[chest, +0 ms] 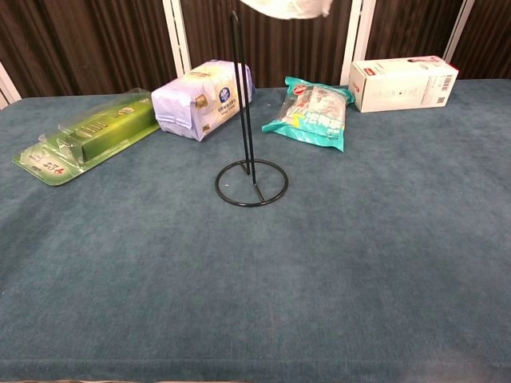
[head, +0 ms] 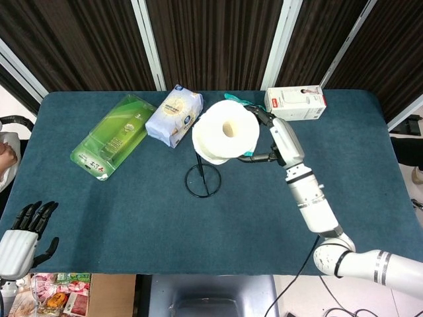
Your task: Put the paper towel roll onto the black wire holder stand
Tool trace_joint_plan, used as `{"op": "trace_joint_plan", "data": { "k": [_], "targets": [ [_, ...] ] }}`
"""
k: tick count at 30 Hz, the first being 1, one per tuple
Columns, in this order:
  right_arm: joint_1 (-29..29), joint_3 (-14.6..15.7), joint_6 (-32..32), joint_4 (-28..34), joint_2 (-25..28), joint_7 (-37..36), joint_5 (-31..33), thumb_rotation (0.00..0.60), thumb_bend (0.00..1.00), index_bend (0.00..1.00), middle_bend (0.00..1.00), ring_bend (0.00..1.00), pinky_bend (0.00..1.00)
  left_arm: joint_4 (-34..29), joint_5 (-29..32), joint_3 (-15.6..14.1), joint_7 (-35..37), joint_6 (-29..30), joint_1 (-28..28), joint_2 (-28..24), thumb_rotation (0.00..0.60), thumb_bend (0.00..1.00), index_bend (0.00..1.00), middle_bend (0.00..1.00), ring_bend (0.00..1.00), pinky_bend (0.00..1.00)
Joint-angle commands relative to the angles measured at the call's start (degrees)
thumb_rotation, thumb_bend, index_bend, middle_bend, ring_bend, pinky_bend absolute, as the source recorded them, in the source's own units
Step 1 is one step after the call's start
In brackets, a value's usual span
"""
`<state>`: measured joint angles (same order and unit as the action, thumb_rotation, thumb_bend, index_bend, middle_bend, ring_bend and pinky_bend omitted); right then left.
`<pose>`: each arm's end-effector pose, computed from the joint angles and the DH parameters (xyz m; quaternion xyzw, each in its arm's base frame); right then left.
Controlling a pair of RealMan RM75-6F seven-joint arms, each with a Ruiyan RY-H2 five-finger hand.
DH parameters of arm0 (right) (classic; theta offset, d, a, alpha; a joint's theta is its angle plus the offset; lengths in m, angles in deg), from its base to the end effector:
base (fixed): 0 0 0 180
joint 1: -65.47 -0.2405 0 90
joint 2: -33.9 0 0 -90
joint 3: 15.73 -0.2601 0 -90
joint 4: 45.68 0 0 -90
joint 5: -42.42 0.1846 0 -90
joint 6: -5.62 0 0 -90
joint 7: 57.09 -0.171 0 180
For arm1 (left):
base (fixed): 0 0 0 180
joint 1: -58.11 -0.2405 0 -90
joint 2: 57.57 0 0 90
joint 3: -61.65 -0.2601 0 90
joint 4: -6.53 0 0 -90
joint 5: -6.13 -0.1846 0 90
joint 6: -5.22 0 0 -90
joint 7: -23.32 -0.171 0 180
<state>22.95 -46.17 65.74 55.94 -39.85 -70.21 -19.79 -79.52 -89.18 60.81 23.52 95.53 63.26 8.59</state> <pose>-0.0576 -0.3975 0.1506 0.5195 -0.4877 0.6482 0.2685 -0.2943 0.1947 0.1735 -0.6492 -0.3231 -0.4059 0.5562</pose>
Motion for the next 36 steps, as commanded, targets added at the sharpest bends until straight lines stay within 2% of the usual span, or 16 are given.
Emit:
{"op": "trace_joint_plan", "data": {
  "k": [1, 5, 8, 13, 31, 35, 36],
  "targets": [
    [-3.3, -1.8, -0.6, 2.9, -0.8, 4.5, 4.8, 0.600, 0.21, 0.78, 0.68, 0.57, 0.36, 0.0, 0.1, 0.1, 0.1, 0.1, 0.0, -0.1, 0.600, 0.44, 0.00, 0.10, 0.06, 0.11],
    [-4.5, -2.0, 0.7, 4.2, -1.5, 7.5, 7.0, 0.600, 0.21, 0.78, 0.68, 0.57, 0.36, 0.1, 0.3, 0.2, 0.5, 0.4, -0.2, -0.2, 0.600, 0.44, 0.00, 0.10, 0.06, 0.11],
    [-6.5, -1.5, 0.3, 4.2, -2.7, 10.9, 11.4, 0.600, 0.21, 0.78, 0.68, 0.57, 0.36, 0.2, 0.1, 0.1, 1.2, 0.6, -0.2, -0.5, 0.600, 0.44, 0.00, 0.10, 0.06, 0.11],
    [-8.0, -0.1, 0.9, 4.0, -3.4, 15.0, 14.4, 0.600, 0.21, 0.78, 0.68, 0.57, 0.36, 0.3, -0.1, 0.1, 1.5, 0.9, -0.3, -0.6, 0.600, 0.44, 0.00, 0.10, 0.06, 0.11],
    [-11.0, 1.9, -0.2, 0.8, -5.2, 19.4, 21.3, 0.600, 0.21, 0.78, 0.68, 0.57, 0.36, 0.3, -0.1, 0.1, 1.4, 0.7, -0.3, -0.6, 0.600, 0.44, 0.00, 0.10, 0.06, 0.11],
    [-11.2, 2.4, -0.9, 0.3, -5.5, 19.6, 22.8, 0.600, 0.21, 0.73, 0.68, 0.56, 0.36, 0.3, -0.1, 0.1, 1.3, 0.6, -0.3, -0.5, 0.600, 0.44, 0.00, 0.10, 0.06, 0.11],
    [-11.2, 2.5, -1.1, 0.4, -5.4, 19.5, 23.0, 0.600, 0.21, 0.67, 0.67, 0.54, 0.36, 0.2, -0.1, 0.1, 1.3, 0.6, -0.3, -0.5, 0.600, 0.44, 0.00, 0.10, 0.06, 0.11]
  ]
}}
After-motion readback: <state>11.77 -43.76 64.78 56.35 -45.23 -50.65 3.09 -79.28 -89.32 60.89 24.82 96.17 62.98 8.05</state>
